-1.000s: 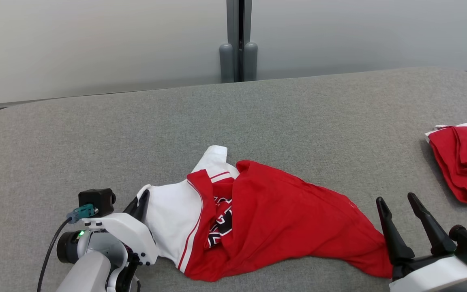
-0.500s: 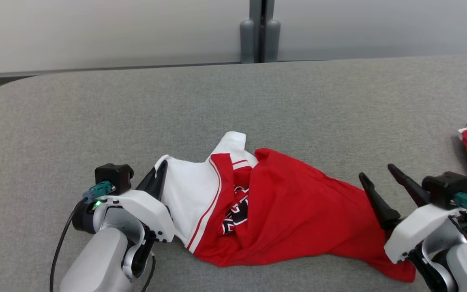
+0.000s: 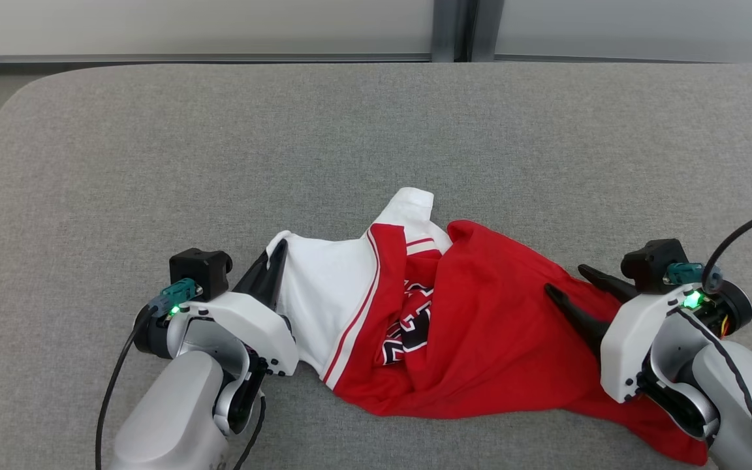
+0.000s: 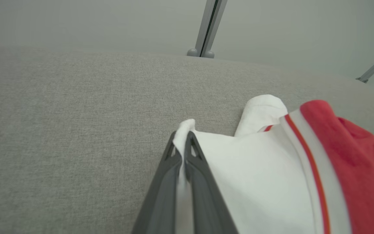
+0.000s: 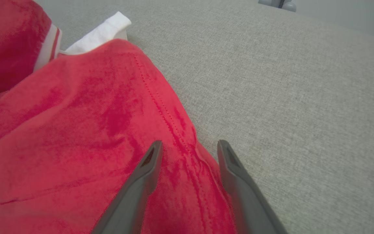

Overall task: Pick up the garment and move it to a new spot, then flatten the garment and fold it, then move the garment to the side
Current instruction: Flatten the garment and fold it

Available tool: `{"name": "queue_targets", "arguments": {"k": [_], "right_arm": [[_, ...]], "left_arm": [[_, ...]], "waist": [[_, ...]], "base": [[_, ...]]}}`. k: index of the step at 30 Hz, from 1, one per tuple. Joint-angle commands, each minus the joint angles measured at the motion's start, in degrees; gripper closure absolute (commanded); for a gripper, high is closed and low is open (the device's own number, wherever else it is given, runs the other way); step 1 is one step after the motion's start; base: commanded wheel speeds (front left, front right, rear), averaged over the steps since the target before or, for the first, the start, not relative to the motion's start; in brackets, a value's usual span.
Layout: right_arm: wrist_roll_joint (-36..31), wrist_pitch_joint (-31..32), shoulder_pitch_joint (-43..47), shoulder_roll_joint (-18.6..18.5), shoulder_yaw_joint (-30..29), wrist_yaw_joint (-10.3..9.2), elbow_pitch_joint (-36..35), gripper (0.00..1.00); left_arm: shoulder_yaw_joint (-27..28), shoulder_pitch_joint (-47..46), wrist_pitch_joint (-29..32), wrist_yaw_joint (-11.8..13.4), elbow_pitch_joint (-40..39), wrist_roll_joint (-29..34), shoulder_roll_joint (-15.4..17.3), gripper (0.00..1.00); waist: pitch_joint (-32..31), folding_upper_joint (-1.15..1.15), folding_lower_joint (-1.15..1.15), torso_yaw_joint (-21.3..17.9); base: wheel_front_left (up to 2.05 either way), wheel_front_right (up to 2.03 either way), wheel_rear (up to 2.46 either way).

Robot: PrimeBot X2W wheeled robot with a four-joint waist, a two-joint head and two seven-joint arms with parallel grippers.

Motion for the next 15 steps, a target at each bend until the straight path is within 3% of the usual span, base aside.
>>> {"name": "queue_targets", "arguments": {"k": [1, 9, 15], "right_arm": [[1.42, -0.11, -1.29, -1.04, 1.83, -0.02, -0.05, 1.0], [5.71, -3.96, -3.13, -4.16, 6.17, -0.02, -2.07, 1.0], [7.16, -9.31, -2.86, -5.58, 4.16, -0.02, -3.78, 1.0]], "left_arm": [[0.07, -1.22, -0.67, -0.09, 0.37, 0.0, 0.1, 1.0], [0.65, -1.63, -3.17, 0.47, 0.51, -0.07, 0.69, 1.0], [1.23, -2.02, -4.96, 1.26, -1.92, 0.8, 2.06, 1.0]], "waist": [[0.14, 0.0, 0.0, -0.07], [-0.29, 0.0, 0.0, -1.05], [-1.29, 0.0, 0.0, -1.8]], "base": [[0.0, 0.0, 0.0], [0.0, 0.0, 0.0], [0.0, 0.0, 0.0]]}}
